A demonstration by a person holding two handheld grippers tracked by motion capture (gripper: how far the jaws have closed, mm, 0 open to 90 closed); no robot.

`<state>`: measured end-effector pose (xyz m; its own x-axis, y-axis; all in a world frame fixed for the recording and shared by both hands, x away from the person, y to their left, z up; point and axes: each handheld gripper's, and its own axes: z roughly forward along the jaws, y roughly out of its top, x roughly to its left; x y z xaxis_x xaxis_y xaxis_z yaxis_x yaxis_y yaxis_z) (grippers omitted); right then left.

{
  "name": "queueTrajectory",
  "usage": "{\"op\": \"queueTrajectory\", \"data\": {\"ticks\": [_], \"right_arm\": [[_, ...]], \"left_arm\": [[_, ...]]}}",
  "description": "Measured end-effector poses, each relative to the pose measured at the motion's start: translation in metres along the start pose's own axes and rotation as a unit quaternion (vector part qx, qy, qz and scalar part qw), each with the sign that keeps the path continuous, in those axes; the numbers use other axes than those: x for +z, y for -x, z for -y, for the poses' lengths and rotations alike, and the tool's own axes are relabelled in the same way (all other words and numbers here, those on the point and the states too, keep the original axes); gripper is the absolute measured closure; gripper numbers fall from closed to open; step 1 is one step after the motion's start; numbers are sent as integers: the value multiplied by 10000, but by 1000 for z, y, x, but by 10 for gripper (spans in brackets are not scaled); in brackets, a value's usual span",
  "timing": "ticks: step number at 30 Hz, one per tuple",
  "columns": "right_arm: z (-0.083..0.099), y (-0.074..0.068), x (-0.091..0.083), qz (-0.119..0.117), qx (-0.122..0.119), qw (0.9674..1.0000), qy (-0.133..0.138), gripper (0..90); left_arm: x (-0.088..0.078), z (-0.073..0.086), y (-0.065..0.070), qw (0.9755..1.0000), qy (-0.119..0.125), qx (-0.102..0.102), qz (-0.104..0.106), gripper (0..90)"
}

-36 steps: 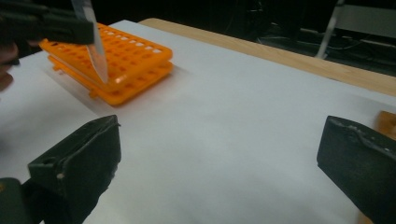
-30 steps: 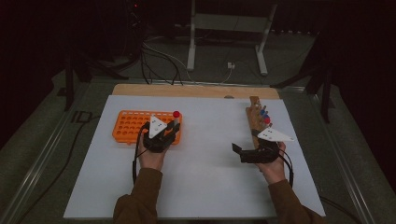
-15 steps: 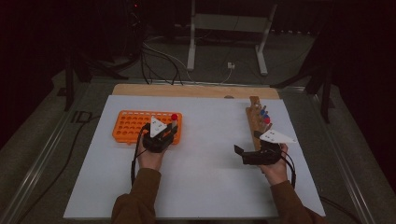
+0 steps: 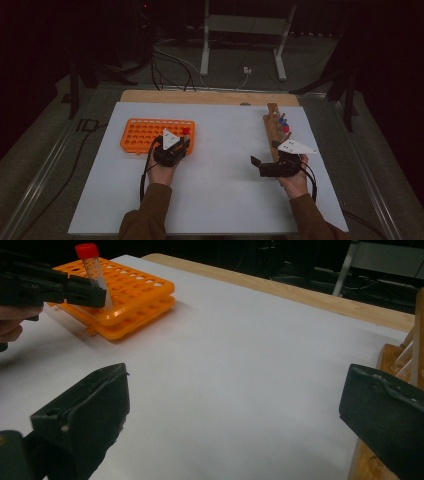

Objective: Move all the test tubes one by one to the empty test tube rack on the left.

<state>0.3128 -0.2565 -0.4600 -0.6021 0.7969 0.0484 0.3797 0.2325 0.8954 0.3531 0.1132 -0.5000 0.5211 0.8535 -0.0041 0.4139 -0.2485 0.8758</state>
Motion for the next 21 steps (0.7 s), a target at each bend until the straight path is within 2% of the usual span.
{"op": "queueTrajectory", "data": {"ticks": [5, 9, 12, 14, 18, 20, 21], "right_arm": [[0, 0, 1, 6, -20, 10000, -16, 0], [0, -1, 1, 7, -26, 10000, -18, 0], [0, -1, 0, 9, -20, 10000, -1, 0], [0, 0, 0, 6, -10, 10000, 6, 0], [-1, 0, -1, 16, -7, 10000, 15, 0], [-1, 0, -1, 19, -9, 10000, 29, 0], [-1, 0, -1, 20, -8, 10000, 30, 0]], "left_arm": [[1, 1, 1, 10000, -54, 30, 20, 739], [2, 2, 2, 9999, -96, 10, 116, 713], [1, 1, 2, 9999, -56, -20, 134, 640], [-2, -1, 2, 9999, 50, -86, 140, 569], [-12, -4, -1, 9994, 230, -214, 164, 493], [-17, -6, -3, 9990, 311, -301, 107, 441], [-20, -7, -5, 9985, 381, -353, 162, 431]]}}
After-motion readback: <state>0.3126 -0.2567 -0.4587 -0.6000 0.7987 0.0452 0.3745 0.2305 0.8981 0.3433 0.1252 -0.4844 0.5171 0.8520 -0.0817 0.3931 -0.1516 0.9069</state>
